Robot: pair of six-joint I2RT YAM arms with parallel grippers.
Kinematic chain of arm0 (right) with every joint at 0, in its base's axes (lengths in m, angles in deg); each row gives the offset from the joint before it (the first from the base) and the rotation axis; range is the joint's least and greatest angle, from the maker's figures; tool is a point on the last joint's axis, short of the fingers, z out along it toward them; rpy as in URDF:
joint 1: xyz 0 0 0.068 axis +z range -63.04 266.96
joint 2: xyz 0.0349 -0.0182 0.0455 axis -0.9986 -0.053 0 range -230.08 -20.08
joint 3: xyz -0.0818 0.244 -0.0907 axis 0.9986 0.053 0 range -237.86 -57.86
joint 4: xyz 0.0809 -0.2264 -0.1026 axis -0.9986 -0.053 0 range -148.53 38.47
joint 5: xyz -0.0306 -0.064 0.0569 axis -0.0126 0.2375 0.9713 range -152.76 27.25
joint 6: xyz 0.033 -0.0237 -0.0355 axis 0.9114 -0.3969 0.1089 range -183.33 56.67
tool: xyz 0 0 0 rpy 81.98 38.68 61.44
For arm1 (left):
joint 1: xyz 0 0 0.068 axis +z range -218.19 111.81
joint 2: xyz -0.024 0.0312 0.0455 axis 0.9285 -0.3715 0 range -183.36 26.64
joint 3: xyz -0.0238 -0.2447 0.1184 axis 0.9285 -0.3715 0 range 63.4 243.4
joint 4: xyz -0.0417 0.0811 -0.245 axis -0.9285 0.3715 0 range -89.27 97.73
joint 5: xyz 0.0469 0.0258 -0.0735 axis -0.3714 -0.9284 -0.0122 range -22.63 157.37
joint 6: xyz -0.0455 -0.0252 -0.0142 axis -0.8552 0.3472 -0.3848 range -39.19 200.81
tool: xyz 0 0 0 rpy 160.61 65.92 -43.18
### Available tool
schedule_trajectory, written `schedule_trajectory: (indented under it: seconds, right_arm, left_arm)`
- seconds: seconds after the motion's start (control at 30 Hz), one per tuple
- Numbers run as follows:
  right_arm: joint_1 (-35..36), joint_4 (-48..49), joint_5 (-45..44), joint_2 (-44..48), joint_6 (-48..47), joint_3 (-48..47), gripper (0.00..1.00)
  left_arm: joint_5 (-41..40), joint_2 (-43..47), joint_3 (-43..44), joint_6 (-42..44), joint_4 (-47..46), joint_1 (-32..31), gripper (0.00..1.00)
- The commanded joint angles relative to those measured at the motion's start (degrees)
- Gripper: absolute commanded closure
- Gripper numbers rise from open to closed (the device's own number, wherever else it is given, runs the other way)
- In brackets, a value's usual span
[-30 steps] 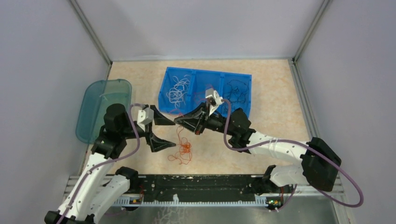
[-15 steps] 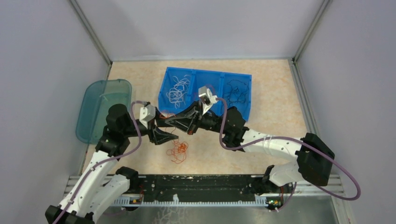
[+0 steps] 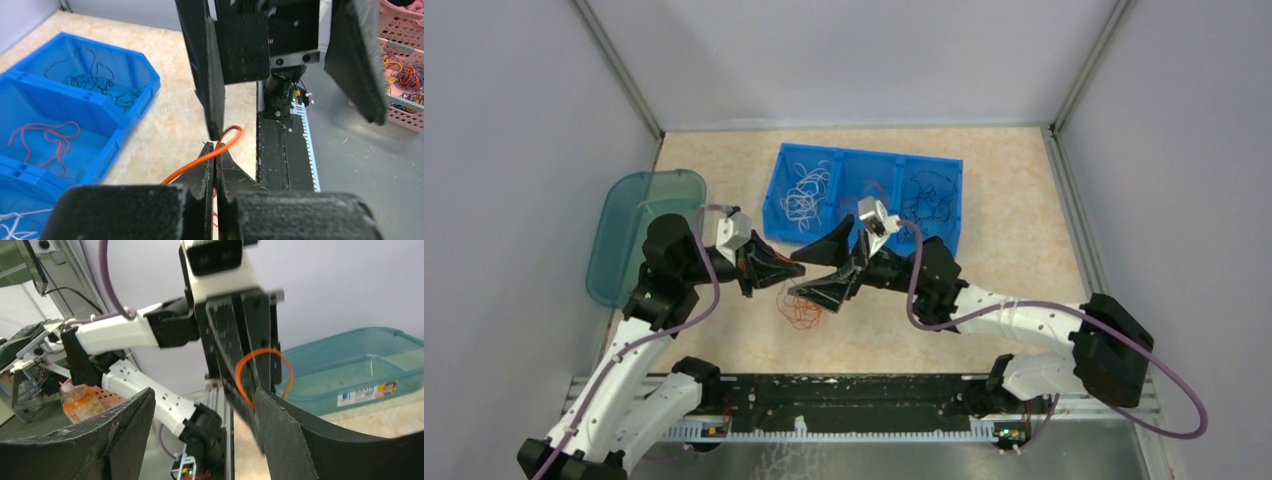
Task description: Untangle the cables
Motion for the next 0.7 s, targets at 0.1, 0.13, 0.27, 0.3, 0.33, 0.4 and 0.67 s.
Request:
schedule_trajectory:
  seconds: [0.1, 0.13, 0.27, 0.3, 0.33, 0.4, 0.67]
  right_arm:
    - [-2.23, 0.58, 3.65, 8.75, 0.35, 8.38, 0.26]
    - [-2.36, 0.55, 3.99, 8.54, 0.36, 8.72, 0.28]
    - [-3.73, 1.82, 6.08, 5.72, 1.70, 8.12, 0.35]
    - [-4.16, 2.84, 6.78, 4.70, 2.46, 7.84, 0.38]
    - [-4.46, 3.89, 7.70, 3.77, 3.16, 7.23, 0.40]
    - [-4.74, 5.38, 10.00, 1.41, 3.94, 5.90, 0.46]
    - [-4.82, 13.75, 17.82, -6.98, 10.74, 2.59, 0.53]
  left_arm:
    - [2.09, -1.12, 4.85, -7.03, -6.56, -0.24, 1.00]
    - [2.65, -1.44, 5.31, -7.80, -6.81, -0.29, 1.00]
    - [5.85, -2.98, 7.71, -10.73, -7.32, -0.30, 1.00]
    - [6.78, -3.23, 8.36, -11.24, -7.17, -0.30, 1.00]
    - [7.36, -3.42, 8.80, -11.60, -7.00, -0.30, 1.00]
    - [7.86, -3.48, 9.28, -11.98, -6.91, -0.30, 1.00]
    - [8.60, -3.22, 9.61, -12.41, -7.00, -0.28, 1.00]
